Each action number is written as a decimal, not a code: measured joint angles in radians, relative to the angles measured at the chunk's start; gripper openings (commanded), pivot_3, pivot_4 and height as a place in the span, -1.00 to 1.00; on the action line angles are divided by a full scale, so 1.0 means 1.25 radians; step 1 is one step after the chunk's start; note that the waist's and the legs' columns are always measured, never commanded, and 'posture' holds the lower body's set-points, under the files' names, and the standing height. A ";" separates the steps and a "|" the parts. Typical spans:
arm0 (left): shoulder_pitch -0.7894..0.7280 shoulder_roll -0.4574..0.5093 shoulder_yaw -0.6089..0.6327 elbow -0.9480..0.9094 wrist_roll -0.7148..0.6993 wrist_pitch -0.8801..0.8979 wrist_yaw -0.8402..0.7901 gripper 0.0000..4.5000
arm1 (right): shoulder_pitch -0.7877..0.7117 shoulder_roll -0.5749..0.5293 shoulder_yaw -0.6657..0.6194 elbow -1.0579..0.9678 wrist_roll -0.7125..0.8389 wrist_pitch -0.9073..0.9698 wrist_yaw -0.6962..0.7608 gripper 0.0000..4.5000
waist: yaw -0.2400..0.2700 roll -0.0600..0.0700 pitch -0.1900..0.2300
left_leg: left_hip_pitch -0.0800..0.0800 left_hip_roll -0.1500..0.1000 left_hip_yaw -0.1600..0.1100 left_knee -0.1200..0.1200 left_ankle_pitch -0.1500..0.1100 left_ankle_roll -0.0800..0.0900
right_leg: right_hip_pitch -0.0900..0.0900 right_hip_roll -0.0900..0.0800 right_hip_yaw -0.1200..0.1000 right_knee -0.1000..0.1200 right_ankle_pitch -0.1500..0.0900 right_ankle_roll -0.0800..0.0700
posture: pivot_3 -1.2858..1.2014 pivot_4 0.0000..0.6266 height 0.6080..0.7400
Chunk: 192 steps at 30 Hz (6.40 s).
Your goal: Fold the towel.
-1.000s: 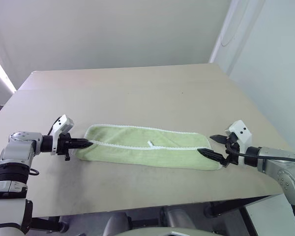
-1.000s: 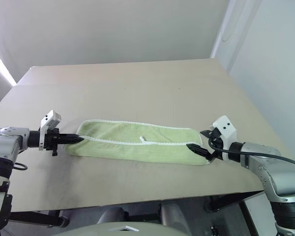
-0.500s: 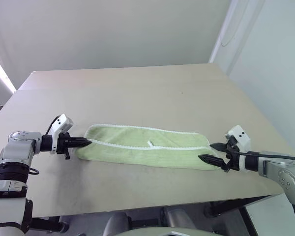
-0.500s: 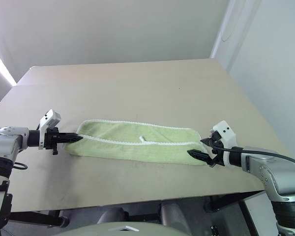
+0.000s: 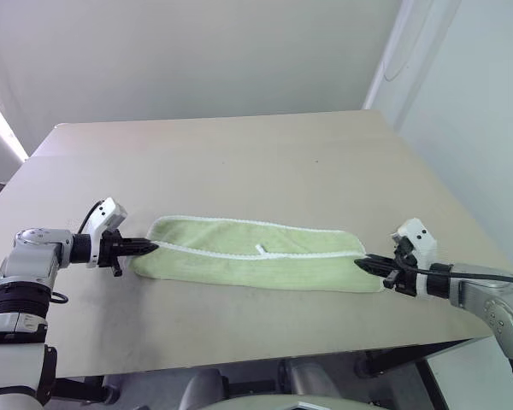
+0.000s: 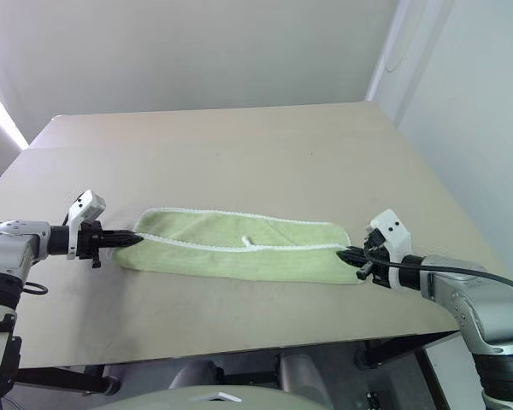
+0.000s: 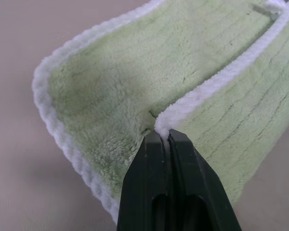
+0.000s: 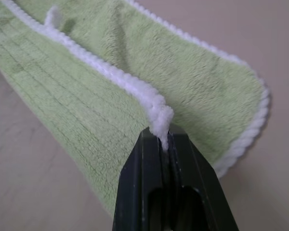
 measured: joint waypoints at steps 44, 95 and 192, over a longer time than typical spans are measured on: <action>0.063 0.054 0.135 -0.042 -0.017 -0.214 0.052 -1.00 | -0.063 0.090 -0.033 0.022 0.016 -0.145 -0.040 -0.99 | 0.000 0.003 -0.002 | 0.000 0.000 0.000 0.002 0.000 0.000 | 0.001 0.000 0.000 0.002 0.002 0.000 | 0.03 -1.00 0.57; -0.036 -0.085 0.061 0.185 0.033 -0.227 0.262 0.25 | -0.164 0.171 0.113 0.239 -0.147 -0.144 -0.102 0.09 | 0.000 0.001 -0.005 | 0.000 0.000 0.000 0.001 0.000 0.000 | 0.000 0.000 0.000 0.000 0.002 0.000 | 0.03 -1.00 0.57; 0.005 -0.063 -0.035 -0.284 -0.096 0.002 -0.001 1.00 | -0.212 -0.131 -0.075 -0.012 0.836 0.320 -0.542 -0.99 | -0.019 0.005 -0.003 | -0.002 0.000 0.000 -0.003 -0.001 0.002 | 0.000 0.001 0.002 -0.008 0.001 0.001 | 0.03 -1.00 0.57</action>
